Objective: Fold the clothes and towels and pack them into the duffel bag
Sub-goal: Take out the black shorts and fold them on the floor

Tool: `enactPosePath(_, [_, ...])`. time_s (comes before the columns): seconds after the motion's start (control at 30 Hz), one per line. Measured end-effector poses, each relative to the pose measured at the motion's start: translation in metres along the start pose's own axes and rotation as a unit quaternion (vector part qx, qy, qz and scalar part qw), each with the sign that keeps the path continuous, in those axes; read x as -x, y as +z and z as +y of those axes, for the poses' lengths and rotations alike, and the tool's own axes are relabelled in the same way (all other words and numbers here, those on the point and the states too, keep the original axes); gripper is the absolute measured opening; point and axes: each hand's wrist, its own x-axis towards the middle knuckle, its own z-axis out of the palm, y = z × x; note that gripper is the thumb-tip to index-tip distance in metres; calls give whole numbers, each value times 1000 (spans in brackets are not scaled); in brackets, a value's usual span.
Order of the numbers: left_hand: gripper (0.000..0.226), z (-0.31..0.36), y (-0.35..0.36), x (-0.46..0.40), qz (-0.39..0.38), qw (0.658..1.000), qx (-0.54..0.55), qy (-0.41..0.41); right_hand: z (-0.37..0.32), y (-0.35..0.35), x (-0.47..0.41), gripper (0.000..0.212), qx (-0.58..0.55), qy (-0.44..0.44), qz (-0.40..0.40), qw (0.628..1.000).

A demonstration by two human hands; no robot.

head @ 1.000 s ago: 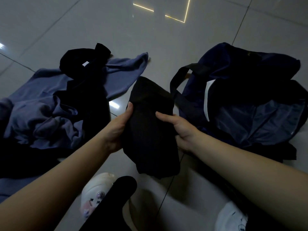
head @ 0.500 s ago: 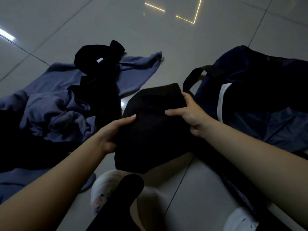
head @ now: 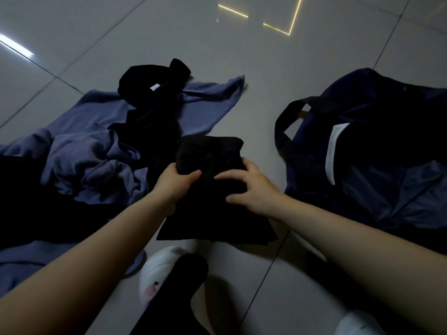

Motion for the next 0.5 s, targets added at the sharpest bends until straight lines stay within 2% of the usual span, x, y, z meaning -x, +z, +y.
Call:
enactPosePath(0.07, [47, 7, 5, 5, -12, 999, -20, 24, -4, 6, -1, 52, 45, 31, 7, 998])
enactPosePath(0.13, [45, 14, 13, 13, -59, 997, -21, 50, -8, 7, -5, 55, 25, 67, 13, 997])
enactPosePath(0.17, [52, 16, 17, 19, -79, 994, -28, 72, -13, 7, -6, 59, -22, 80, 20, 996])
enactPosePath(0.23, [65, 18, 24, 30, -109, 982, -72, 135, -13, 5, -8, 85, -160, 108, 53, 980])
enactPosePath(0.3, [70, 14, 29, 37, -133, 957, -150, 208, -6, 2, -9, 99, -268, 113, 86, 953])
enactPosePath(0.33, [70, 12, 33, 41, -137, 937, -207, 244, -8, 1, -5, 93, -296, 100, 104, 944])
enactPosePath(0.4, [73, 6, 40, 46, -129, 901, -295, 291, -6, -1, 0, 81, -300, 66, 144, 941])
enactPosePath(0.5, [71, -3, 46, 50, -138, 853, -366, 345, -6, -5, 4, 79, -257, 10, 159, 953])
